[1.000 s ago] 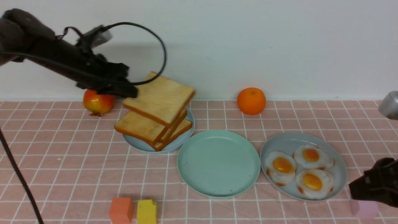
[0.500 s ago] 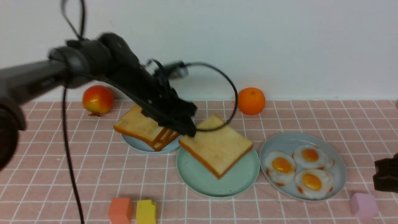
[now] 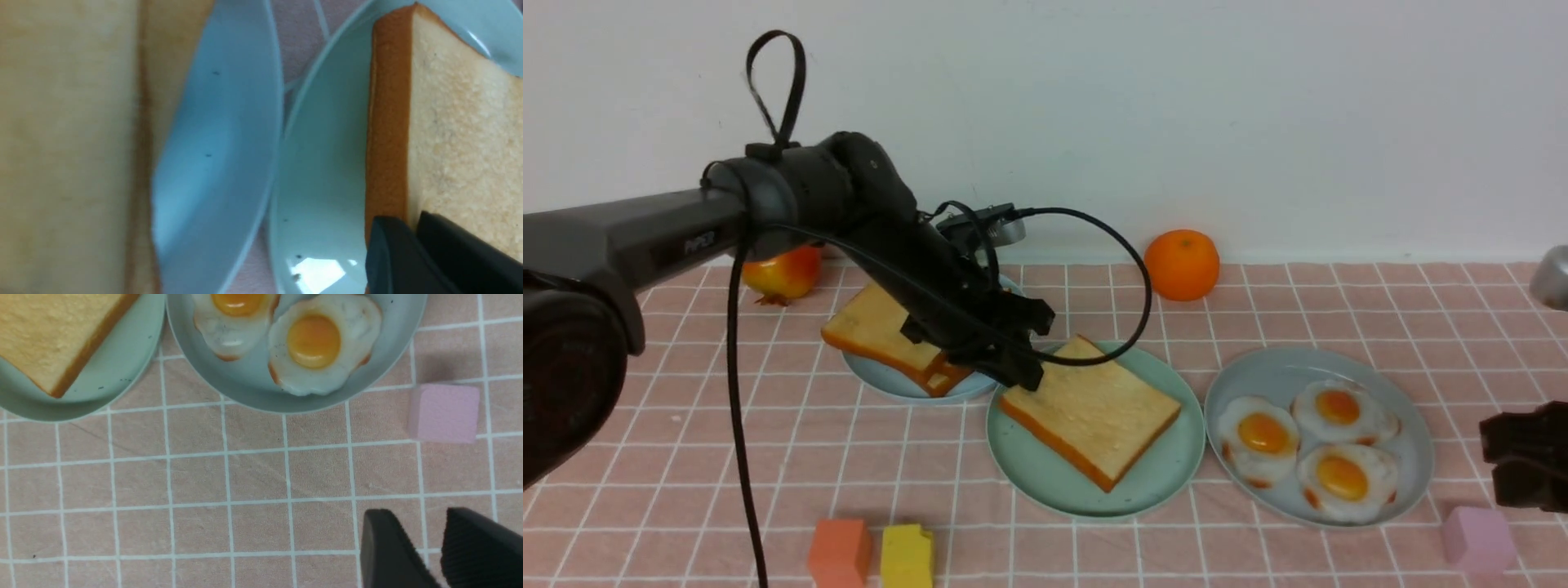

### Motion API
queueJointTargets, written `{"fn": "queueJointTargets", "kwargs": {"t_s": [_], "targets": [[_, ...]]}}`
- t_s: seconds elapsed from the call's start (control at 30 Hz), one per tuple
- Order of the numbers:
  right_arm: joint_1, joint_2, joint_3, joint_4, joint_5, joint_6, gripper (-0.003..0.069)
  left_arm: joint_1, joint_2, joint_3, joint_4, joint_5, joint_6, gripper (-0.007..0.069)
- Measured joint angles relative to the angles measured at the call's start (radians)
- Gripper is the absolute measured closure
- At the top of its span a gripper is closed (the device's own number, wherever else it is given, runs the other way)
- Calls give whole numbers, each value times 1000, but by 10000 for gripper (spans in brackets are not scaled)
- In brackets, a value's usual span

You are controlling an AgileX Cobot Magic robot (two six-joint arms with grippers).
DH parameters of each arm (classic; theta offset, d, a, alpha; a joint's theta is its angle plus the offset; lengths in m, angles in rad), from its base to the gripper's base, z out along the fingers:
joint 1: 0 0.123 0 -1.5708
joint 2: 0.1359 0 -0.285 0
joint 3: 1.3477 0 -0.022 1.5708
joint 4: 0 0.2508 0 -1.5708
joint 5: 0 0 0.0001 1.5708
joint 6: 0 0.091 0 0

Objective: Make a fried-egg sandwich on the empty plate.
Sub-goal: Use the left arm to put a slice of bread into the empty plate in the middle, then use the right arm to grab a fried egg

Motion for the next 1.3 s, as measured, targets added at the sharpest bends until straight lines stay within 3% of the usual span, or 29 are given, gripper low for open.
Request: {"fn": "queueJointTargets", "kwargs": {"t_s": [0.07, 0.23, 0.27, 0.33, 0.43, 0.53, 0.63, 0.73, 0.77, 0.87, 1.0, 1.3], "targets": [[1, 16, -15, -1, 0, -10, 401, -2, 0, 0, 0, 1, -12, 468], [1, 107, -110, -16, 0, -58, 328, 3, -23, 0, 53, 17, -77, 228], [1, 111, -113, -16, 0, -62, 321, 3, -23, 0, 56, 19, -78, 228], [7, 152, -150, -8, 0, -86, 279, 10, -62, 0, 84, 47, -88, 126], [58, 221, -190, -9, 3, -139, 225, 19, -124, 0, 98, 87, -101, 57], [116, 285, -244, -63, 39, -132, 192, 24, -182, 0, 107, 105, -115, 42], [152, 367, -312, -173, 74, 1, 165, 24, -269, 0, 123, 134, -126, 47], [136, 421, -348, -221, 42, 130, 160, 24, -329, 0, 123, 175, -123, 54], [108, 456, -360, -212, -9, 223, 159, 24, -362, 0, 119, 207, -116, 61], [54, 510, -363, -156, -84, 301, 158, 23, -405, 0, 116, 252, -113, 76], [2, 564, -363, -127, -147, 335, 154, 23, -465, 0, 117, 279, -113, 104], [-16, 665, -366, -90, -210, 360, 152, -31, -546, 0, 118, 279, -51, 179]]}}
